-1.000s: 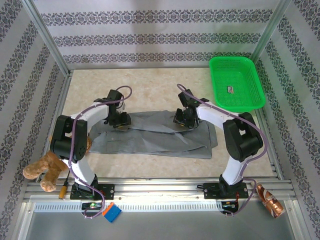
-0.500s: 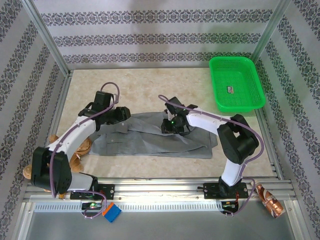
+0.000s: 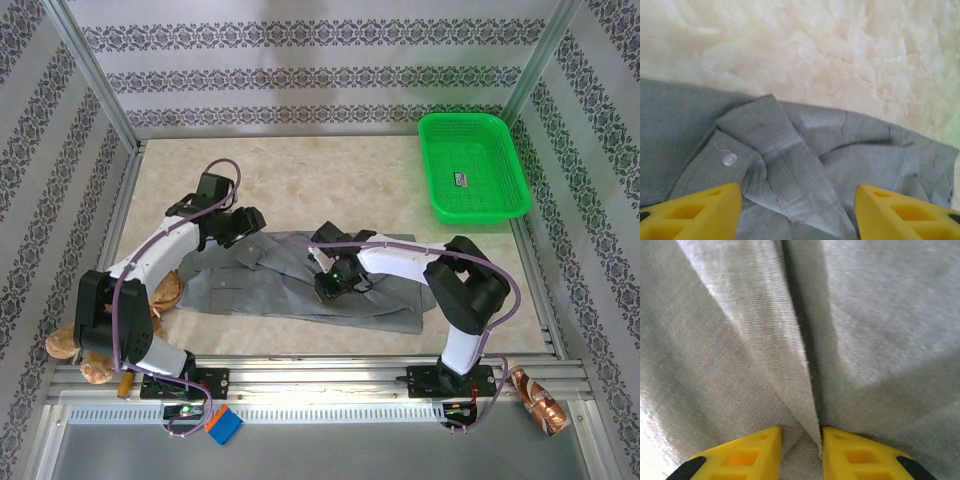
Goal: Fold and stack the long sleeve shirts
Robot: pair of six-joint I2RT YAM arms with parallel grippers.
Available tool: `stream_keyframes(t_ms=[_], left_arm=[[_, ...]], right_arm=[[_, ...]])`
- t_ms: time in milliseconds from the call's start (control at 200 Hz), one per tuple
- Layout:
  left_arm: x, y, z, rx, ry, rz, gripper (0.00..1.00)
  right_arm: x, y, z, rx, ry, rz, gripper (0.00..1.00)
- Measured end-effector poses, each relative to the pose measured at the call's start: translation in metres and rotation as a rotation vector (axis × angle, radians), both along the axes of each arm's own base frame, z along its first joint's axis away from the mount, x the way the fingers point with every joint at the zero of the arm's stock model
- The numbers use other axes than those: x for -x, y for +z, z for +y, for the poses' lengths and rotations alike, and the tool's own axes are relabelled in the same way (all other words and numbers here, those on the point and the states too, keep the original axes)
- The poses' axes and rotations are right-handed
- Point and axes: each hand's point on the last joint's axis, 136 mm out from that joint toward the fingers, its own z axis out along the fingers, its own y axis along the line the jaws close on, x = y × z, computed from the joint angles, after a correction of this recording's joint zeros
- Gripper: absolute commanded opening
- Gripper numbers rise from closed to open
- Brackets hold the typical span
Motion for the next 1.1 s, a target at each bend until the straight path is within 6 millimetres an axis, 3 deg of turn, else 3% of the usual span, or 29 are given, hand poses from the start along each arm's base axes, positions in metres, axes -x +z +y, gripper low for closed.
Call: stream_keyframes(t_ms=[370,655,1099], left_arm=[[-0.020,-0.020,0.000,-0.042,0.043,0.182,0.63],[-0.026,-0.047,0.002,-0.119,-0.016,0.304,0.50],[-0.032,-0.065,0.003,-0.179,-0.130,0.356,0.36]], right_arm=[[-0.004,-0.004,-0.010,0.060,0.023,-0.080,0.28],[-0.006,-0.004,-0.010,0.064,0.025,-0.092,0.27],[-0.006,-0.004,-0.010,0.064,0.025,-0.093,0.27]])
